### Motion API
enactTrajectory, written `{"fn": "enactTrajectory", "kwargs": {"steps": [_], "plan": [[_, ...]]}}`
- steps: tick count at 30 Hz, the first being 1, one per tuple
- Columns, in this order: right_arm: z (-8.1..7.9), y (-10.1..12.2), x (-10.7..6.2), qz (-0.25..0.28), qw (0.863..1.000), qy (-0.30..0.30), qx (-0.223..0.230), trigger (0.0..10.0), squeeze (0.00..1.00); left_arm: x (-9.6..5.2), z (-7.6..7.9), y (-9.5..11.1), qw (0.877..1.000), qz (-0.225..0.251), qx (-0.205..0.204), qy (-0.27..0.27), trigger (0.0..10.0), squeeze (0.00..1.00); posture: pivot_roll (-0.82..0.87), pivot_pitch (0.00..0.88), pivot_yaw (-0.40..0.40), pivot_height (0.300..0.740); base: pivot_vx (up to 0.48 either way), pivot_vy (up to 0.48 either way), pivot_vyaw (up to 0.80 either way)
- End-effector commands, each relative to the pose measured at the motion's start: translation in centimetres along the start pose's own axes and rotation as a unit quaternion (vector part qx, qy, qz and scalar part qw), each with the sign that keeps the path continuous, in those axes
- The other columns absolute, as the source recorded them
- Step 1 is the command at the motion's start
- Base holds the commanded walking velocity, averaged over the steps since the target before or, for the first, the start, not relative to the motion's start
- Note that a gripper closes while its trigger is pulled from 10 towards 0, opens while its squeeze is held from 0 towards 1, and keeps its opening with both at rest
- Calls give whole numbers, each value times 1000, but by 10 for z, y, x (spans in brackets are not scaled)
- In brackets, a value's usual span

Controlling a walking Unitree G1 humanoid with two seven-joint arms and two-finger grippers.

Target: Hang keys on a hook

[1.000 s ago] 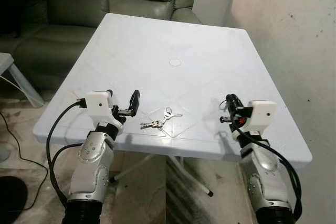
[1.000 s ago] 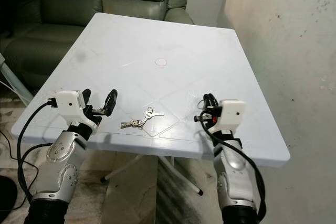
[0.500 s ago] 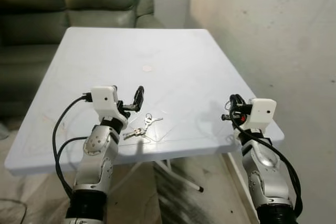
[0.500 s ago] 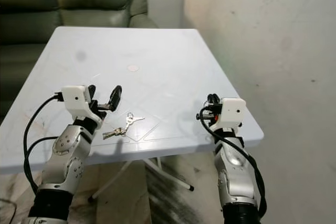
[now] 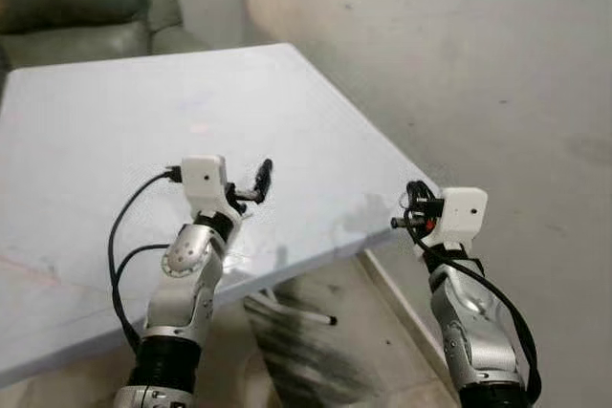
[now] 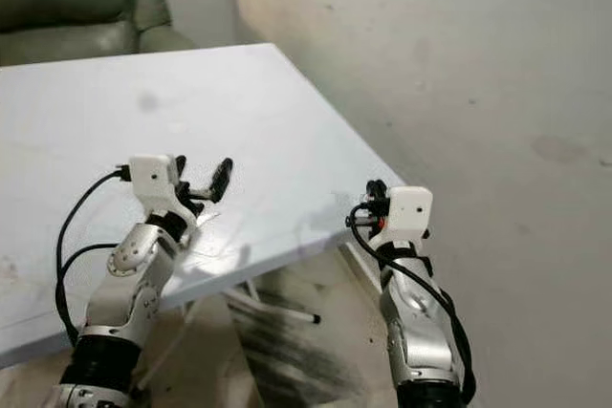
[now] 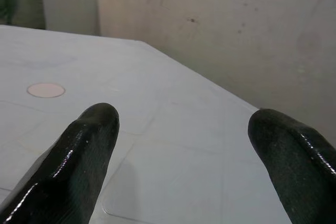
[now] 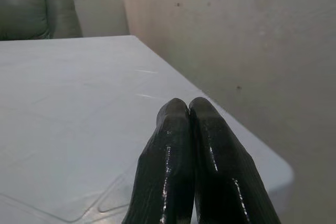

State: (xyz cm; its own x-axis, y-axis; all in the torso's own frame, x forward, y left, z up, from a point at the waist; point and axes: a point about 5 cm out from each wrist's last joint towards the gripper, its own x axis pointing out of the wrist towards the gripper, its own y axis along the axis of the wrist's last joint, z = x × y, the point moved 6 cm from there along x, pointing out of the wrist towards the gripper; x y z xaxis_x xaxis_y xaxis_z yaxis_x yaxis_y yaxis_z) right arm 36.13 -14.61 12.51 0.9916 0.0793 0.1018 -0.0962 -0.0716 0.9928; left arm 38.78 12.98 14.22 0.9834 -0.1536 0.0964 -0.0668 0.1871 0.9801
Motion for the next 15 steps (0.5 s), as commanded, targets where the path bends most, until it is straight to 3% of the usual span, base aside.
{"fn": "enactTrajectory", "kwargs": {"steps": [1, 10, 13, 15], "plan": [[4, 7, 1, 8, 1000, -7, -6, 10000, 0, 2, 1, 1, 1000, 3, -1, 4, 10000, 0, 1, 14, -37, 740, 0, 0, -712], [3, 7, 6, 6, 1000, -3, -14, 10000, 0, -2, -5, 8, 1000, 21, 8, 12, 10000, 0, 22, 0, -47, 740, 0, 0, -712], [3, 8, 8, 8, 1000, 0, -16, 10000, 0, -2, -11, 13, 999, 30, -6, 16, 10000, 0, 26, 0, -46, 740, 0, 0, -712], [3, 8, 9, 9, 1000, 1, -16, 10000, 0, -1, -16, 14, 999, 26, 11, 24, 10000, 0, 28, 0, -46, 740, 0, 0, -712]]}}
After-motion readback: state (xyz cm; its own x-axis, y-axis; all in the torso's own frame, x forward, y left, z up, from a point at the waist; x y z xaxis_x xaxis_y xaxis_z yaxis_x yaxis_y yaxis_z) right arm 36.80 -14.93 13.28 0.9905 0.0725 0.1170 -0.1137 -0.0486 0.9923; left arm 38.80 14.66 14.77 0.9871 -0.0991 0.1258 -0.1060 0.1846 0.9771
